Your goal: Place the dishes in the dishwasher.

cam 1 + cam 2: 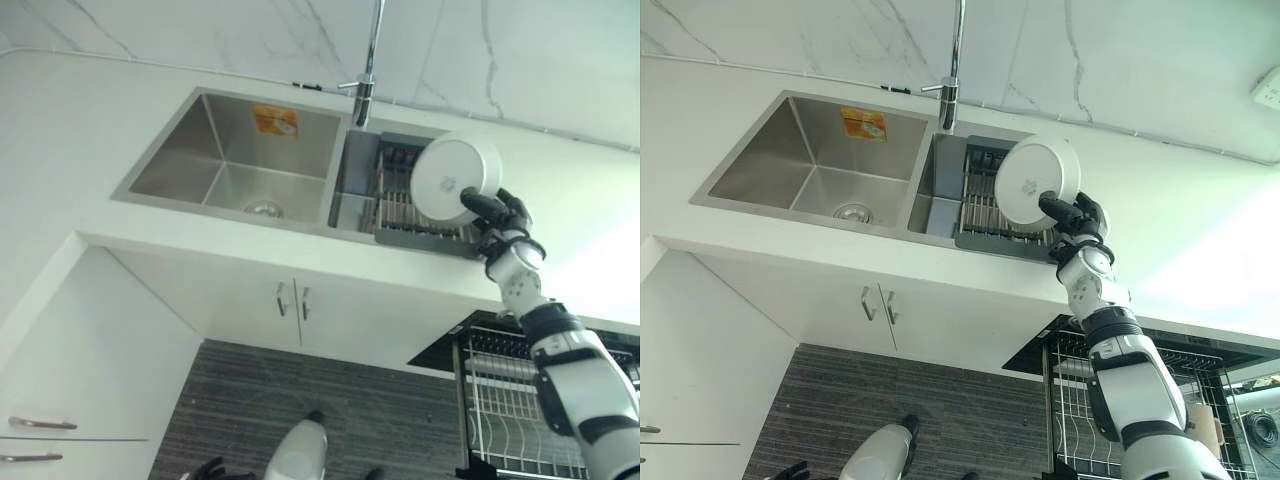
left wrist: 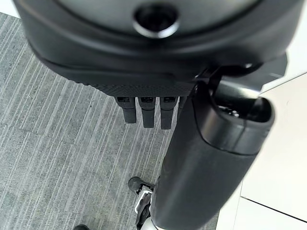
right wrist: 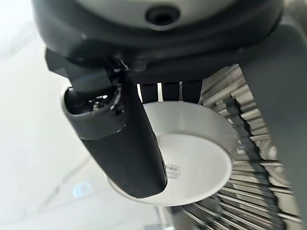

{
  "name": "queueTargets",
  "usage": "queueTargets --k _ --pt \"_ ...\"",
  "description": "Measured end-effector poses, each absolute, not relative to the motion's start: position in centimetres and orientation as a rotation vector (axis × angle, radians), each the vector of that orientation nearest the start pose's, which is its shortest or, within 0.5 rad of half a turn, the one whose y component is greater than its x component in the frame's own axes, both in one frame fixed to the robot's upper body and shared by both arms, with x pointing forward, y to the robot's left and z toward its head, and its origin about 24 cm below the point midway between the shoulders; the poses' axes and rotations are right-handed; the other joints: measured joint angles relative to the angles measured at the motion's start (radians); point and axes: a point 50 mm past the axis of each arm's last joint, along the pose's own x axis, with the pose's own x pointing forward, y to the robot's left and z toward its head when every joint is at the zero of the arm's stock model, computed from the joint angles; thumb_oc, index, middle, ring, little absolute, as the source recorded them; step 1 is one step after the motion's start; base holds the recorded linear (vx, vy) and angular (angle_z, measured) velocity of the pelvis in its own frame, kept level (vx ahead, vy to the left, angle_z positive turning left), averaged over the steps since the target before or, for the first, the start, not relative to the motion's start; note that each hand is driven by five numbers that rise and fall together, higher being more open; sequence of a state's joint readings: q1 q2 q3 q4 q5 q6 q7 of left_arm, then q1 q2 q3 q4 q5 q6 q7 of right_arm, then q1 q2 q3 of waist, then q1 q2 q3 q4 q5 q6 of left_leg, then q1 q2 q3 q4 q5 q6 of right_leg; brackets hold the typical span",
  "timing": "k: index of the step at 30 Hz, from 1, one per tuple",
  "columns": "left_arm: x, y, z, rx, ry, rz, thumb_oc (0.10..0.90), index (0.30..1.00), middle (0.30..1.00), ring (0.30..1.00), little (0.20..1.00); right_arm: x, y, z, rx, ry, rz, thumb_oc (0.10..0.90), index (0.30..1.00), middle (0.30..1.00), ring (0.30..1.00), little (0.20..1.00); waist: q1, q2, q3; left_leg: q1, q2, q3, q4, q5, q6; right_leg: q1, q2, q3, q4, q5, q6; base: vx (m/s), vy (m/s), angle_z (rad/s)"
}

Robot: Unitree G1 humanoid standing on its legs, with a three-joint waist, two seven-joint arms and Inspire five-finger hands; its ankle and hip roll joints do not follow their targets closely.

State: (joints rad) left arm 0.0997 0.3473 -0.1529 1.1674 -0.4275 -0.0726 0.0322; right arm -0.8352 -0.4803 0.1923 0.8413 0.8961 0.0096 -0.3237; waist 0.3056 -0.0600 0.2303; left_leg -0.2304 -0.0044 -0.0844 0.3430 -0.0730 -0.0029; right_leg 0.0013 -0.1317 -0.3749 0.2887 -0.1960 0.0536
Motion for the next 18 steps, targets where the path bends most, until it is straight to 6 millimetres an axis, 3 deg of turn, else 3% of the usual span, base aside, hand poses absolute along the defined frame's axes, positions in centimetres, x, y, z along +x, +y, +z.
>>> queueTargets --k 15,18 --pt "6.6 27.5 -15.1 0.047 1.154 0.366 0.8 0.9 0.9 0.9 0.9 38.9 -23.6 13.8 0.27 -0.002 -0.395 0.4 0.3 0.3 0.3 0.3 -0.007 -0.012 0.0 -0.014 0.003 0.007 -0.005 0.011 0.003 -0.026 -0.001 0.009 0.01 0.003 -0.003 -0.03 -0.009 -0.01" --pt "6.6 27.3 -15.1 0.042 1.155 0.367 0.8 0.9 0.9 0.9 0.9 38.8 -22.8 15.0 0.299 -0.092 -0.389 0.4 0.3 0.3 0.3 0.3 -0.017 -0.02 0.0 -0.009 0.005 0.014 -0.013 0.018 0.004 -0.028 -0.001 0.015 0.007 0.005 -0.003 -0.07 -0.012 -0.05"
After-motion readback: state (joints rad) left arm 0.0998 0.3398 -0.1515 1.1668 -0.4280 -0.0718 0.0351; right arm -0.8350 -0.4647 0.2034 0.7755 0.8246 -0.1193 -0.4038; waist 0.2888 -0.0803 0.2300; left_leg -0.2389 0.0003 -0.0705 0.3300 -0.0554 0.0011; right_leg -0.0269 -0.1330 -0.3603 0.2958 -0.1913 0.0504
